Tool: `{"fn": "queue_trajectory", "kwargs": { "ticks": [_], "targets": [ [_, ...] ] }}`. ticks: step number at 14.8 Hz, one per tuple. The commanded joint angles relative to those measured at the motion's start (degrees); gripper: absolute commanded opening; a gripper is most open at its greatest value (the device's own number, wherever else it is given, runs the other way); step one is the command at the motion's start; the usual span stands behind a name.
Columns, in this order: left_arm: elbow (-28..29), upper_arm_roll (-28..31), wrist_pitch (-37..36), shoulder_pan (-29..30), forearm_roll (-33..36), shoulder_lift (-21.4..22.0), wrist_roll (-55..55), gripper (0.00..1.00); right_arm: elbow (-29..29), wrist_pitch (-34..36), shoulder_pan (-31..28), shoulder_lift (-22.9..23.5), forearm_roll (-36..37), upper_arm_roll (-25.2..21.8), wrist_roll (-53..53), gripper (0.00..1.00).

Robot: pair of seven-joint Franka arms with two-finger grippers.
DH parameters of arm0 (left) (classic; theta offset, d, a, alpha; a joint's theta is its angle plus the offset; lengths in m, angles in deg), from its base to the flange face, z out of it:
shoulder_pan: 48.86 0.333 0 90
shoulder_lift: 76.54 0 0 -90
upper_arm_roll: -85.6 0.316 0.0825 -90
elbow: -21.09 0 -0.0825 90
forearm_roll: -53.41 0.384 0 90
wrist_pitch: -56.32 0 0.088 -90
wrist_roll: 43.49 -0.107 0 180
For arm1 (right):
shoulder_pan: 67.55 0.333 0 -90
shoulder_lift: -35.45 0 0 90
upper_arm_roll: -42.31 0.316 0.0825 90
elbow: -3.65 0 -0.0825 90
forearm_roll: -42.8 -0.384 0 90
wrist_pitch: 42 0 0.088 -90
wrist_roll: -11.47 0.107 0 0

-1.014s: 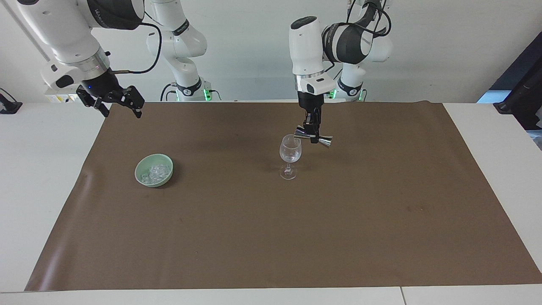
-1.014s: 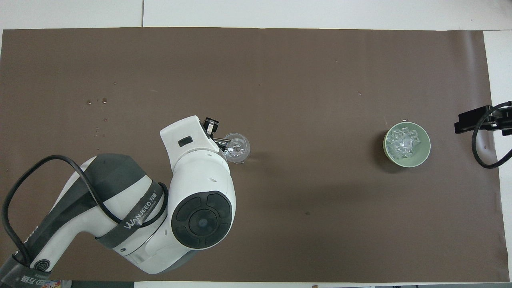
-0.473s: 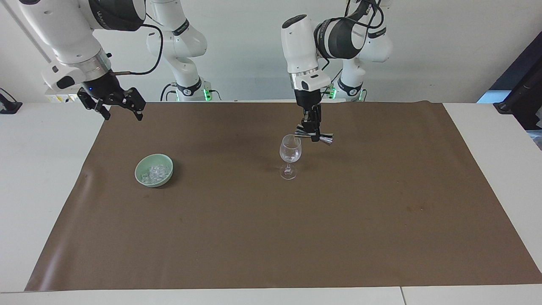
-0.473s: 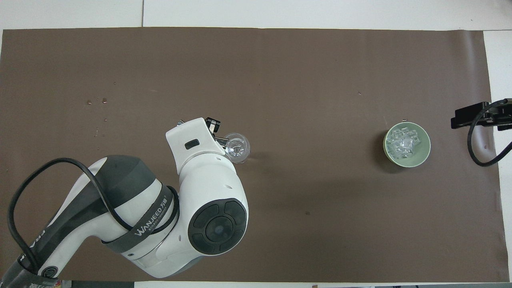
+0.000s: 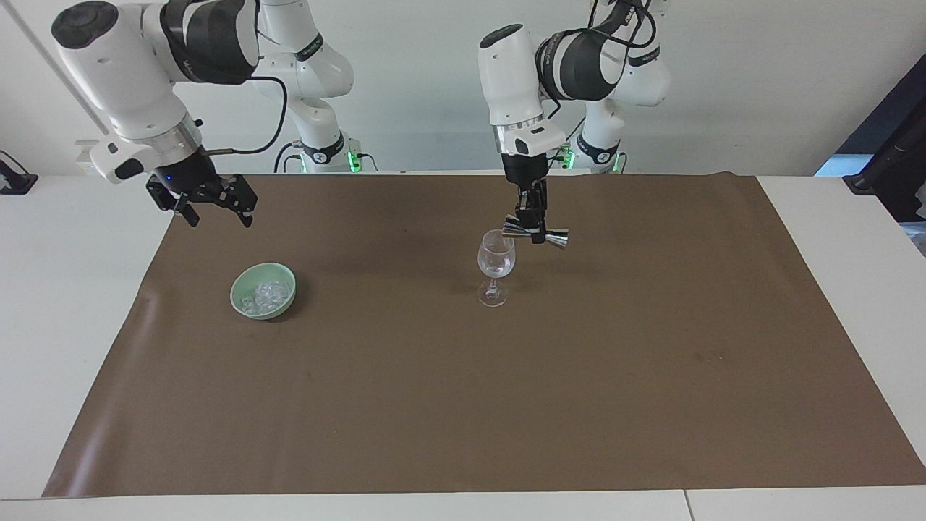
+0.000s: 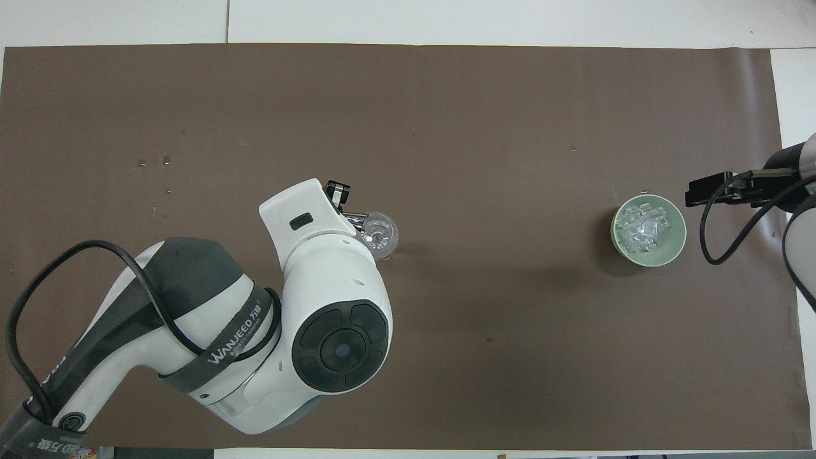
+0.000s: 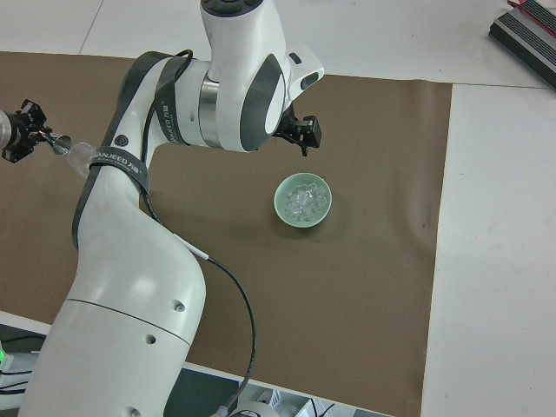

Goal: Pour wine and add ice with both arms
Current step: 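Carry the jigger back with the left gripper while the right gripper reaches the cup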

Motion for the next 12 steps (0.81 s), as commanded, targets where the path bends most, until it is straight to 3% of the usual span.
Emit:
{"fn": "queue_trajectory", "kwargs": {
  "ticks": [1,6,9,12],
  "targets": [
    [-0.85,0.72,-0.37,2.51,-7.23,1.49,-3.04,0.00,-5.77,-6.43,-0.88,1.37,-2.21,0.13,-2.96,1.00],
    [-0.23,0.81,2.27,11.02,-27.87,1.85,-15.95,0.00,-15.35,-18.99,-1.14,3.58,-2.21,0.12,-4.44,1.00],
    [0.64,0.81,2.97,16.91,-39.12,1.85,-25.52,0.00,-16.86,-22.35,-2.20,4.99,-2.21,0.12,-5.33,1.00],
    [3.89,0.81,4.73,23.68,-49.14,2.55,-35.37,0.00,-18.17,-24.99,-2.28,6.30,-2.21,0.12,-5.42,0.90]
  ]
}}
